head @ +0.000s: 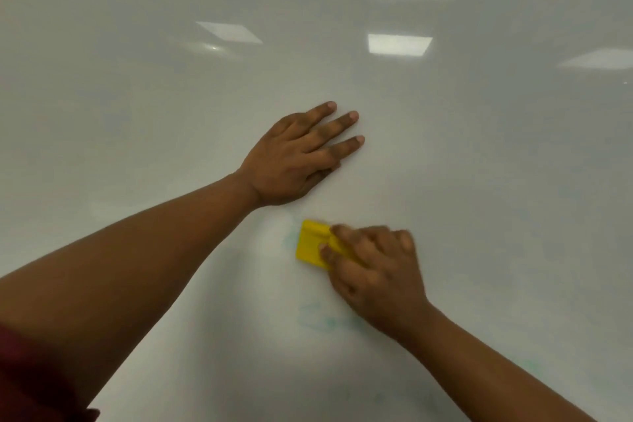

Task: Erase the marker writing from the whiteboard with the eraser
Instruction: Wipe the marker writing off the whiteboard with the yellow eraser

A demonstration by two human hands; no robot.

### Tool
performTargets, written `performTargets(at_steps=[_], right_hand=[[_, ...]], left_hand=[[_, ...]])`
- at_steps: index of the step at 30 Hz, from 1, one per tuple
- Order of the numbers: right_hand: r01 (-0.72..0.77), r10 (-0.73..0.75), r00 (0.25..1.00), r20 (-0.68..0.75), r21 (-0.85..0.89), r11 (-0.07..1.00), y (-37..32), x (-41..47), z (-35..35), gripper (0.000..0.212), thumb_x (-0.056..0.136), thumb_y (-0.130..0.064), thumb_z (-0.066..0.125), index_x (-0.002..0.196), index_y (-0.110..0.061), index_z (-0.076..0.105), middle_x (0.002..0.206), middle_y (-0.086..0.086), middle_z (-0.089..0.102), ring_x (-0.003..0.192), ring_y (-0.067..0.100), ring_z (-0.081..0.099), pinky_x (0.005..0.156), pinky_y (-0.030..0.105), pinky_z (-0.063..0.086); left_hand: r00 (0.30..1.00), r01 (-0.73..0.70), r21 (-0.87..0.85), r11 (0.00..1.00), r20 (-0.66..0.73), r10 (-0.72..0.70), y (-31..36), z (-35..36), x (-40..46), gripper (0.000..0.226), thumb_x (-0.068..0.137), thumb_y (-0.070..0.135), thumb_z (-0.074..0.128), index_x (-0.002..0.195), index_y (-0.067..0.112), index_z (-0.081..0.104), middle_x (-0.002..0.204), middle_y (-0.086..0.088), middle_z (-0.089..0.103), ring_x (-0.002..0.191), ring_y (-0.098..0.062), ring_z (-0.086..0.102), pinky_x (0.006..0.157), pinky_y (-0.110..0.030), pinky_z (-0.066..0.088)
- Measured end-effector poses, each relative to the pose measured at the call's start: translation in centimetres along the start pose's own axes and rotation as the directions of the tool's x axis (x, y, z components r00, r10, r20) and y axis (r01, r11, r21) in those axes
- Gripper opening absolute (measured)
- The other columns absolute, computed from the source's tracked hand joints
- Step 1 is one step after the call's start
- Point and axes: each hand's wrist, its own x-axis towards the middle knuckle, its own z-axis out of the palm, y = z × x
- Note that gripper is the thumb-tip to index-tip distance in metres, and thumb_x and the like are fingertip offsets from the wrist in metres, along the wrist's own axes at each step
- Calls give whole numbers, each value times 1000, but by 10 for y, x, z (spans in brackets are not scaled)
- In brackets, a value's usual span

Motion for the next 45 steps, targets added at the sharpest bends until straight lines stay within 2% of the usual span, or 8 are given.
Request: performTargets(at_steps=[6, 11, 16, 22, 28, 35, 41, 45], right_hand=[[-87, 88, 996, 12, -35, 996, -4, 27, 14, 15, 93, -30, 70, 107, -31, 74, 124, -1, 70, 91, 31, 64, 73, 40, 39], [129, -132, 980, 146, 33, 991, -36, 17, 24, 12, 94, -27, 69, 105, -31, 75, 126, -2, 70, 88, 31, 67, 70, 39, 43], [-208, 199, 976, -87, -106, 972, -26, 21, 23, 13, 90, -25, 69, 102, -27, 74, 125, 2, 70, 95, 34, 64, 75, 43, 42], [-173, 176, 984, 19, -95, 980, -63, -15, 29, 11, 87, -25, 74, 98, -25, 76, 121, 5, 73, 92, 36, 68, 77, 44, 46], [-538, 473, 816, -333, -135, 832, -9, 0, 12, 27, 85, -28, 76, 107, -21, 62, 118, 18, 70, 84, 41, 62, 73, 45, 47], [-343, 326, 927, -187, -70, 937, -57, -20, 36, 32, 82, -29, 83, 107, -20, 66, 133, 13, 65, 71, 36, 65, 63, 41, 50], [-561, 489, 767, -415, -65, 825, -29, -27, 27, 37, 83, -29, 84, 113, -17, 66, 132, 18, 60, 97, 35, 61, 69, 50, 54], [-451, 444, 862, -243, 32, 892, -85, -40, 55, 42, 79, -23, 77, 117, -16, 64, 128, 23, 65, 88, 41, 68, 74, 43, 49]], left_hand=[[999, 0, -44, 999, -42, -2, -12, 3, -6, 42, 109, 24, 46, 150, 18, 50, 159, -6, 42, 150, -31, 34, 109, -42, 42], [999, -2, -80, 997, -47, -2, -14, 5, -11, 42, 109, 19, 41, 149, 13, 51, 157, -6, 44, 149, -32, 36, 111, -42, 42], [992, 42, -118, 992, -111, -55, -11, 7, -11, 39, 107, 18, 50, 144, 13, 57, 154, -6, 50, 145, -31, 42, 110, -42, 44], [989, 71, -149, 986, -121, -89, -8, 5, -16, 37, 107, 21, 53, 143, 15, 59, 152, -3, 51, 145, -28, 43, 109, -39, 44], [982, 118, -118, 986, -132, -133, 1, 8, -17, 40, 106, 20, 51, 145, 14, 56, 154, -5, 49, 146, -29, 42, 109, -43, 45], [986, 123, -82, 989, -102, -131, 13, 12, -28, 47, 104, 16, 46, 150, 9, 48, 158, -13, 42, 148, -34, 36, 117, -44, 37], [991, 104, -118, 988, -73, -113, 45, 18, -61, 48, 99, 6, 52, 147, 8, 52, 155, -14, 45, 146, -34, 41, 115, -45, 40], [986, 121, -158, 980, -96, -137, 45, 19, -62, 46, 101, 5, 47, 146, 8, 53, 155, -13, 46, 146, -34, 41, 116, -44, 39]])
